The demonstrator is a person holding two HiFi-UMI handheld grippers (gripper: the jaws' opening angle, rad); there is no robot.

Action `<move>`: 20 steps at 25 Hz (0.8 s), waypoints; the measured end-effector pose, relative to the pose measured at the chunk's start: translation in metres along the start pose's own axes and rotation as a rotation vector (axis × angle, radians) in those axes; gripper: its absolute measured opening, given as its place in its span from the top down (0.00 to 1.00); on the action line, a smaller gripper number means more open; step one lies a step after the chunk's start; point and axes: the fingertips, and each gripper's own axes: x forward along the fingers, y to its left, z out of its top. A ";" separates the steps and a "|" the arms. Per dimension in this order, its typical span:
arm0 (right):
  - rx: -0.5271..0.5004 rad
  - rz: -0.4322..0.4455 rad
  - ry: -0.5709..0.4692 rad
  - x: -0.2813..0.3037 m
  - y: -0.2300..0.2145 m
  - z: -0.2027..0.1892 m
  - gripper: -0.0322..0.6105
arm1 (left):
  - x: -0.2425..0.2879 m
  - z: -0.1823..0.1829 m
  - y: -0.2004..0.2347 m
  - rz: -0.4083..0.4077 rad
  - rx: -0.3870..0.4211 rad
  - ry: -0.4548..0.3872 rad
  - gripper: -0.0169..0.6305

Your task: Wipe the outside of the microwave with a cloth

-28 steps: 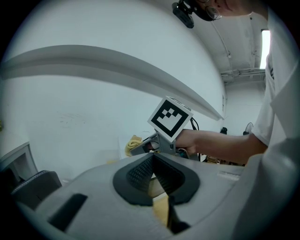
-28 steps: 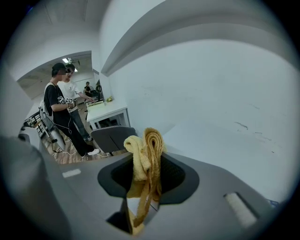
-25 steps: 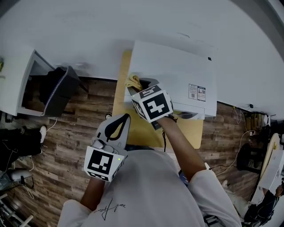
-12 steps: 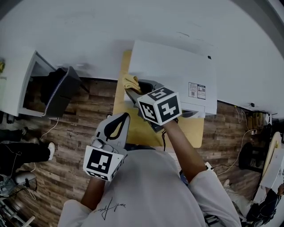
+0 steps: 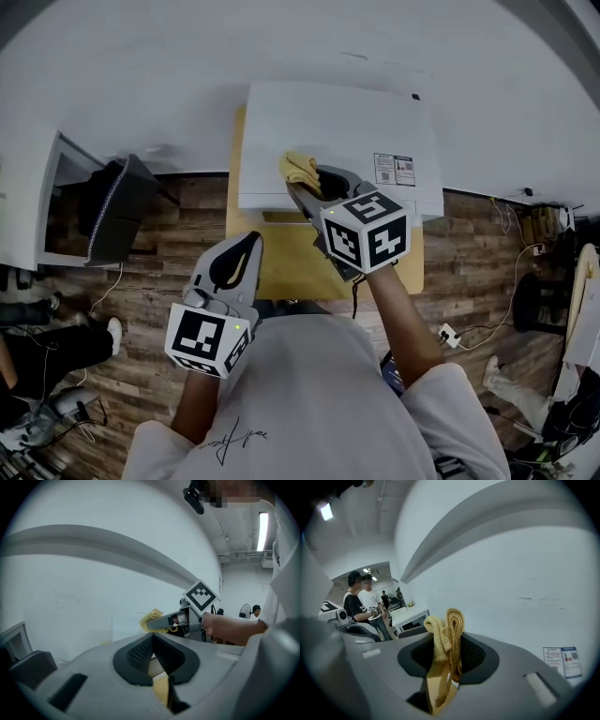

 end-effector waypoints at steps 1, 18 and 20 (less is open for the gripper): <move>0.009 -0.011 -0.014 -0.007 -0.004 0.000 0.75 | 0.001 0.000 -0.003 -0.005 0.000 0.001 0.99; 0.055 -0.154 -0.137 -0.106 -0.060 -0.034 0.75 | 0.007 -0.008 -0.008 0.044 -0.035 -0.023 0.99; 0.057 -0.176 -0.157 -0.119 -0.067 -0.039 0.75 | 0.009 -0.010 -0.009 0.045 -0.036 -0.023 0.99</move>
